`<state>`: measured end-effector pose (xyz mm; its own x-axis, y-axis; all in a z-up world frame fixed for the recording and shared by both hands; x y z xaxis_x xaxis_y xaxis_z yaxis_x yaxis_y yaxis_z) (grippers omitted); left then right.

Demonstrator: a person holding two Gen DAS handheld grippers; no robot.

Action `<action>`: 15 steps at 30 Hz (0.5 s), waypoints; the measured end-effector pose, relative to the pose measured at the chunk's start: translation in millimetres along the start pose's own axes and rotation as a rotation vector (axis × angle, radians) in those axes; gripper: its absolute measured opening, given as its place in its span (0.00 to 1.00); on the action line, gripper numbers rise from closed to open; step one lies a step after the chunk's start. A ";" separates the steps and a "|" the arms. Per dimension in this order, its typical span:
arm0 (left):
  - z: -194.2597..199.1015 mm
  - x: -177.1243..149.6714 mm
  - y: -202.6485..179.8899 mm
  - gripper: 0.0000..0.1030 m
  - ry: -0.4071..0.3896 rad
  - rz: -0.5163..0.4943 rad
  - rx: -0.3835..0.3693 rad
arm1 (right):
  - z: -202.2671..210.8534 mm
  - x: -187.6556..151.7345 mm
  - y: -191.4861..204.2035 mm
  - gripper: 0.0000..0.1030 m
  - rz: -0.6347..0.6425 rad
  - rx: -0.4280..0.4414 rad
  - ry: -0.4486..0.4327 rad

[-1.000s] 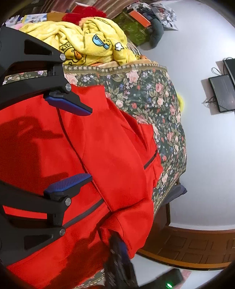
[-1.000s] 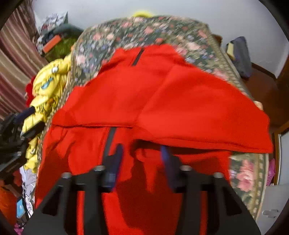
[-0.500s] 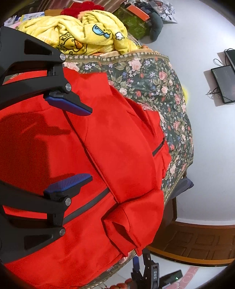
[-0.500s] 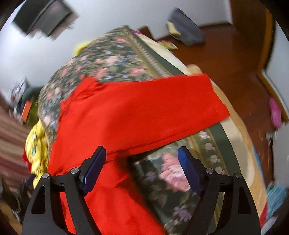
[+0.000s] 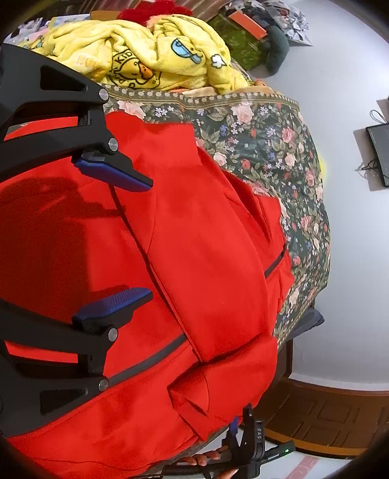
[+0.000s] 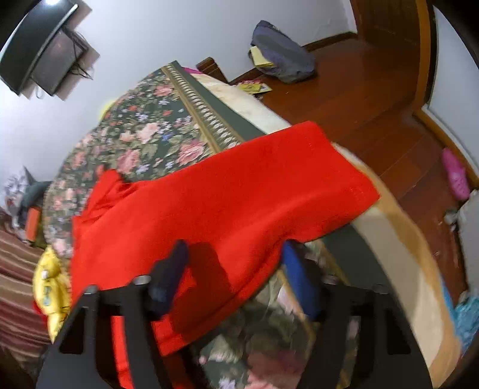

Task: Fold large clothes

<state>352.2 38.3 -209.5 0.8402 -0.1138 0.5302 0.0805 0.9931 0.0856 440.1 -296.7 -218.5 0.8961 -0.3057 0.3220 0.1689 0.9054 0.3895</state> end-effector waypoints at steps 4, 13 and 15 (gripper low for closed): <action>-1.9 -2.2 8.1 0.63 0.004 0.021 0.003 | -0.5 7.0 1.6 0.08 0.050 -0.047 0.017; 10.2 -4.0 29.9 0.63 -0.021 0.079 -0.004 | 71.6 6.3 83.9 0.07 0.311 -0.001 -0.130; 16.0 -4.3 34.5 0.64 -0.034 0.090 -0.007 | 88.0 2.8 111.1 0.07 0.361 0.041 -0.149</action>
Point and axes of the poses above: each gripper's, at about its wrist camera, not at the fingertips, and z roughly against the way its jaws point, y to its left, x to its top, the point moved 3 cm from there along -z, roughly the way its jaws point, and after that the axes turned 5 degrees about y, right-handed, at the moved point
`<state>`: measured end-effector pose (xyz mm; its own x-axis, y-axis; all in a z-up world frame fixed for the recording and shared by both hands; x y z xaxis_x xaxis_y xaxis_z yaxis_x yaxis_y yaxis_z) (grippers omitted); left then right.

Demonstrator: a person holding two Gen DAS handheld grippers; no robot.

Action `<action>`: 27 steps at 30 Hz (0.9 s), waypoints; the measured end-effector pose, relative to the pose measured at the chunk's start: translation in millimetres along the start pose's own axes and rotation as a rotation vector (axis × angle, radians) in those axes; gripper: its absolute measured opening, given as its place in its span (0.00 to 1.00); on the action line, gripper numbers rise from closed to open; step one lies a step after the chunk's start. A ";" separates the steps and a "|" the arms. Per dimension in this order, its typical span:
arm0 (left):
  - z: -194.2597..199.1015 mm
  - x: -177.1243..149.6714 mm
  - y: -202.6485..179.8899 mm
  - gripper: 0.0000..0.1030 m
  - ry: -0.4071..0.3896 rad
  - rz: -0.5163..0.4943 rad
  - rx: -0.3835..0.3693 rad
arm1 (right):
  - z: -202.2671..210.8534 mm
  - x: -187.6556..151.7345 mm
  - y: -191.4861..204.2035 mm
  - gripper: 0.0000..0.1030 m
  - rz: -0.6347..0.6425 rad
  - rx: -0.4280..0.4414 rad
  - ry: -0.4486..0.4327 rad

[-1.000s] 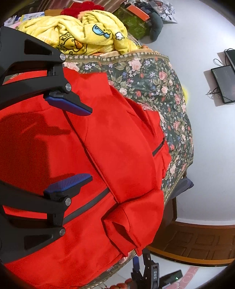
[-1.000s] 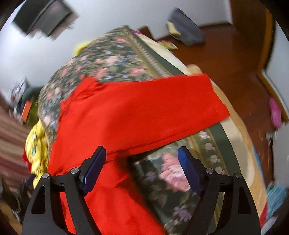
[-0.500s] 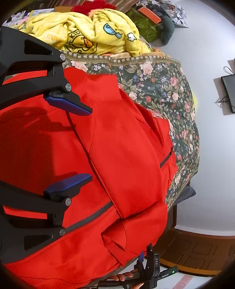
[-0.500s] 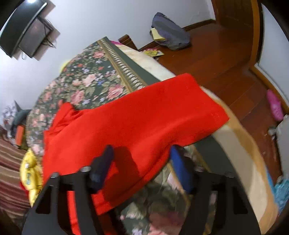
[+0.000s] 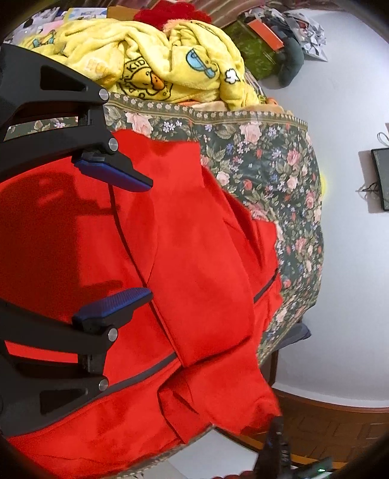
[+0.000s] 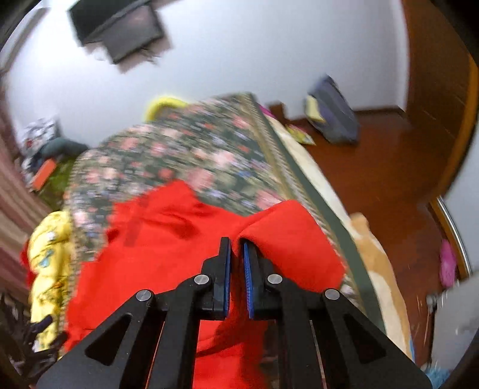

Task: Fold large clothes

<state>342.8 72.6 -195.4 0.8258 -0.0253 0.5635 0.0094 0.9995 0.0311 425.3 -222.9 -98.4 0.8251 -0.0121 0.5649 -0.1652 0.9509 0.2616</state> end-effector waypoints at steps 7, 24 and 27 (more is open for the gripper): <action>23.2 -3.9 18.6 0.64 -0.040 0.028 -0.003 | 20.3 2.5 104.8 0.07 0.150 0.171 -0.010; 47.5 -52.9 98.0 0.64 -0.002 0.143 0.050 | -98.8 -134.5 265.2 0.07 0.474 0.239 0.381; 40.7 -59.7 106.3 0.64 0.027 0.164 0.047 | -106.6 -147.5 262.6 0.07 0.476 0.194 0.427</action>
Point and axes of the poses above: each gripper's, at about its wrist camera, not at the fingertips, and z roughly against the way its jaws point, y to its left, x to its top, the point moved 3 cm from there along -z, roughly the way its jaws point, and after that the axes turned 5 degrees about y, right-handed, at the moved point
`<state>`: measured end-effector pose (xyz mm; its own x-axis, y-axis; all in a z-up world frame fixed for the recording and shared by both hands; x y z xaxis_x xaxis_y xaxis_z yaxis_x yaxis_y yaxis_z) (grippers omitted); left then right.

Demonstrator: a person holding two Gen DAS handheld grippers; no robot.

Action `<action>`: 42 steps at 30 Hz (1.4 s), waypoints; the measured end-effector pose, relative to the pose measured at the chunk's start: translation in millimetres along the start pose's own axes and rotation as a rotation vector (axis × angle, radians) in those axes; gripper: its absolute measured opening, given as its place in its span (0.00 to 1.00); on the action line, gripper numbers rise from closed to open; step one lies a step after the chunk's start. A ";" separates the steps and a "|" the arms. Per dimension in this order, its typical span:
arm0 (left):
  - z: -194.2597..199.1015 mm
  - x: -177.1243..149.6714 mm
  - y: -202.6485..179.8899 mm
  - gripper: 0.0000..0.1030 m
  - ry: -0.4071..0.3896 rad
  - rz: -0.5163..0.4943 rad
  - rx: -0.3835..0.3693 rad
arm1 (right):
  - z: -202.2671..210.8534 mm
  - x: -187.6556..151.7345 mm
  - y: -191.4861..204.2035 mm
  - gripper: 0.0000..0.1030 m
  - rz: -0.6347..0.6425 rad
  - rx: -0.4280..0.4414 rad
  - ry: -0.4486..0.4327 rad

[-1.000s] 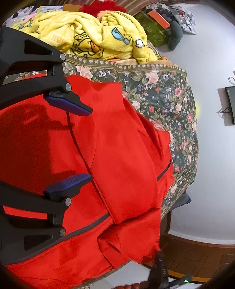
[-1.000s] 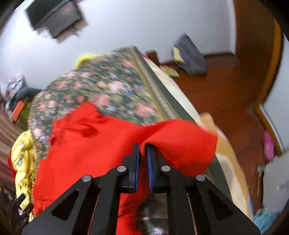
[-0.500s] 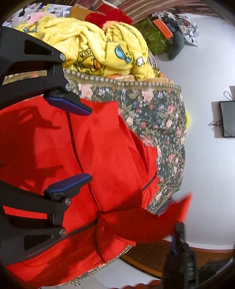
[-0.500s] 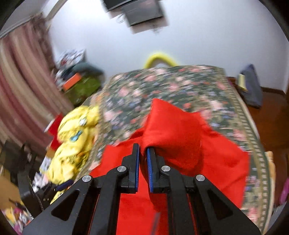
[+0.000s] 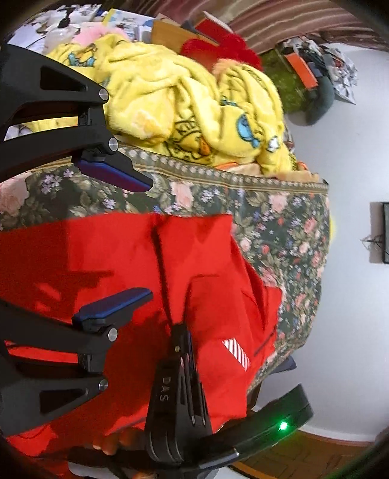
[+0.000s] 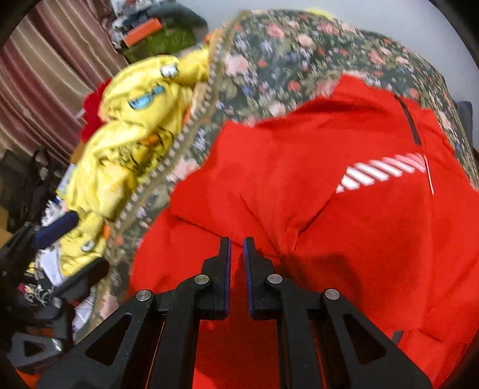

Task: Fold large clothes

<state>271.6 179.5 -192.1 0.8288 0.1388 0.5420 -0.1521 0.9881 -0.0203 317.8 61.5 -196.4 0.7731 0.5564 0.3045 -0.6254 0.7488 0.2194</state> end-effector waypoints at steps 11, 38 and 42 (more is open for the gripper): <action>-18.3 20.3 -22.3 0.64 0.056 0.092 -0.189 | 89.2 -13.8 -38.9 0.54 0.057 -0.172 -0.159; -115.8 103.1 -111.9 0.06 0.112 -0.025 -0.066 | 68.8 -98.5 -219.4 0.69 -0.225 -0.379 -0.045; -81.7 117.4 -89.3 0.06 0.008 -0.001 -0.083 | 70.7 -100.1 -220.7 0.70 -0.230 -0.365 -0.051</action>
Point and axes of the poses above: each gripper's, at about its wrist camera, not at the fingertips, and z roughly against the way its jaws point, y to its left, x to its top, the point moved 3 cm from there along -z, roughly the way its jaws point, and after that the axes turned 5 degrees about y, right-handed, at the moved point
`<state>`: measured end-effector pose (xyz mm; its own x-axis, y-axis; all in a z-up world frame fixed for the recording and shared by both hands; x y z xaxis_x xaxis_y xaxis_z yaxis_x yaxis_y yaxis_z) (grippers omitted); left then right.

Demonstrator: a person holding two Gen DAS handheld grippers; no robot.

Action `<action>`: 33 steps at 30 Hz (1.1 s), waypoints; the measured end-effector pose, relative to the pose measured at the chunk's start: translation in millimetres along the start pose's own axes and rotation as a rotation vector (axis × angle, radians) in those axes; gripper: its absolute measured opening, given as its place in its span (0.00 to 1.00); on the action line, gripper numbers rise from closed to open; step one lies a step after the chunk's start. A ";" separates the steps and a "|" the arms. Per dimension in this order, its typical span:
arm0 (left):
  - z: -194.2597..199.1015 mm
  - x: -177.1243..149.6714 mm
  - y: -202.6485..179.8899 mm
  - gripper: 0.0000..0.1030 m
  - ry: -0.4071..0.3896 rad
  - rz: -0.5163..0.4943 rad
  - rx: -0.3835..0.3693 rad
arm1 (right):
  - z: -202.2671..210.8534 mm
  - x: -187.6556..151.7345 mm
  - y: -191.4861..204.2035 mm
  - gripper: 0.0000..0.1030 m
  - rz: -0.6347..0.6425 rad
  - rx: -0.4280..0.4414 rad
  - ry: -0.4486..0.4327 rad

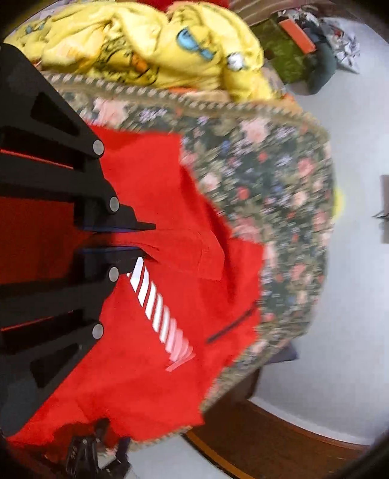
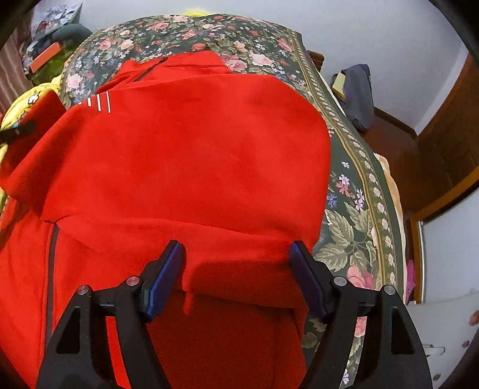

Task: Fold large clothes

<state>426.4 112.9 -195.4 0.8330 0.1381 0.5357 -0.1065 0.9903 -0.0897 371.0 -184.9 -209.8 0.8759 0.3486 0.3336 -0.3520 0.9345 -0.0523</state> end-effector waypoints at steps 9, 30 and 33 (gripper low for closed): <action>17.5 -17.0 53.2 0.06 -0.016 0.042 0.006 | -3.2 1.1 0.9 0.70 -0.014 -0.003 0.004; -14.0 -101.7 118.7 0.53 0.184 0.022 0.195 | 4.5 3.1 -1.2 0.70 -0.032 0.029 0.029; -1.3 -89.7 121.1 0.53 0.160 -0.004 0.204 | 17.3 10.1 -6.9 0.70 -0.047 0.057 0.004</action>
<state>339.5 220.4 -255.4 0.9073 0.1458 0.3944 -0.1968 0.9761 0.0921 376.5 -189.1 -189.8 0.8932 0.3044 0.3311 -0.3281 0.9445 0.0168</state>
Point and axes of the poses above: each gripper's, at about its wrist camera, not at the fingertips, and z roughly against the way its jaws point, y to its left, x to its top, the point moved 3 cm from there along -z, roughly the way its jaws point, and after that the axes turned 5 degrees about y, right-handed, at the moved point
